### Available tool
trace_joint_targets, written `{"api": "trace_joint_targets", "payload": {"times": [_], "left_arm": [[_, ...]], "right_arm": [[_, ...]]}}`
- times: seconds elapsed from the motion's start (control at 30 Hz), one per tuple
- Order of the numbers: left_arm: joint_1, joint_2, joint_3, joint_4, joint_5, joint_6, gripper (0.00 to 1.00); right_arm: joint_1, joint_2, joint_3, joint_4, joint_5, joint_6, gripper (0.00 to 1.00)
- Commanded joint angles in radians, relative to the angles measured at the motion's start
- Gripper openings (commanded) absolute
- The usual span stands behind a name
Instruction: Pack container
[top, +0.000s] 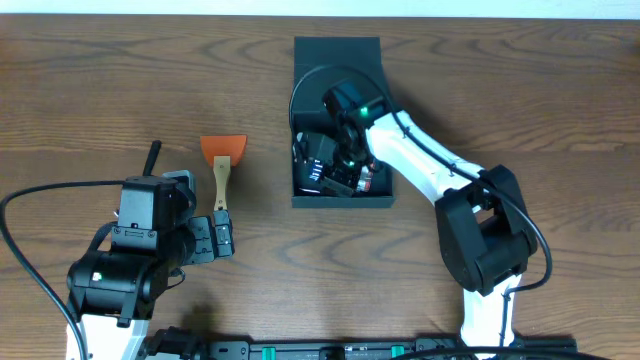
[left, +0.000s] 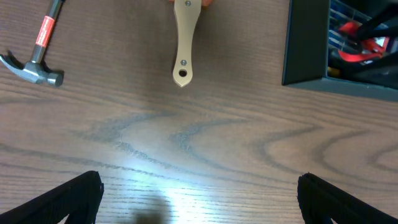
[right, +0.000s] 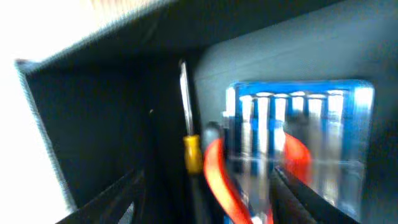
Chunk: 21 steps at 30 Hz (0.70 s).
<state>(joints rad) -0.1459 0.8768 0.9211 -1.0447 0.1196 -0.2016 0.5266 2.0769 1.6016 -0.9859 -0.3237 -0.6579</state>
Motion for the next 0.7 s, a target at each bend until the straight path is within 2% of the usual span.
{"api": "trace_joint_targets", "payload": {"times": [0.0, 0.13, 0.17, 0.2, 0.3, 0.43, 0.53, 0.67], "left_arm": [[0.003, -0.001, 0.024, -0.008, -0.014, 0.034, 0.99], [0.003, 0.05, 0.116, -0.064, 0.015, 0.02, 0.99], [0.003, 0.083, 0.164, -0.097, 0.015, 0.012, 0.99], [0.003, 0.116, 0.207, -0.125, 0.015, 0.007, 0.99], [0.003, 0.257, 0.359, -0.215, 0.015, 0.006, 0.99], [0.003, 0.409, 0.428, -0.206, 0.015, 0.082, 0.98], [0.003, 0.513, 0.426, -0.171, -0.006, 0.176, 0.99], [0.003, 0.658, 0.426, -0.107, -0.027, 0.216, 0.99]], "right_arm": [[-0.026, -0.026, 0.144, -0.063, 0.09, 0.111, 0.57], [-0.083, -0.06, 0.306, -0.146, 0.207, 0.221, 0.59], [-0.102, -0.072, 0.343, -0.153, 0.234, 0.26, 0.81], [-0.121, -0.084, 0.372, -0.156, 0.259, 0.304, 0.99], [-0.211, -0.137, 0.449, -0.164, 0.309, 0.507, 0.99], [-0.355, -0.221, 0.466, -0.196, 0.309, 0.685, 0.99], [-0.468, -0.27, 0.466, -0.244, 0.309, 0.747, 0.99], [-0.593, -0.299, 0.465, -0.321, 0.305, 0.758, 0.99]]}}
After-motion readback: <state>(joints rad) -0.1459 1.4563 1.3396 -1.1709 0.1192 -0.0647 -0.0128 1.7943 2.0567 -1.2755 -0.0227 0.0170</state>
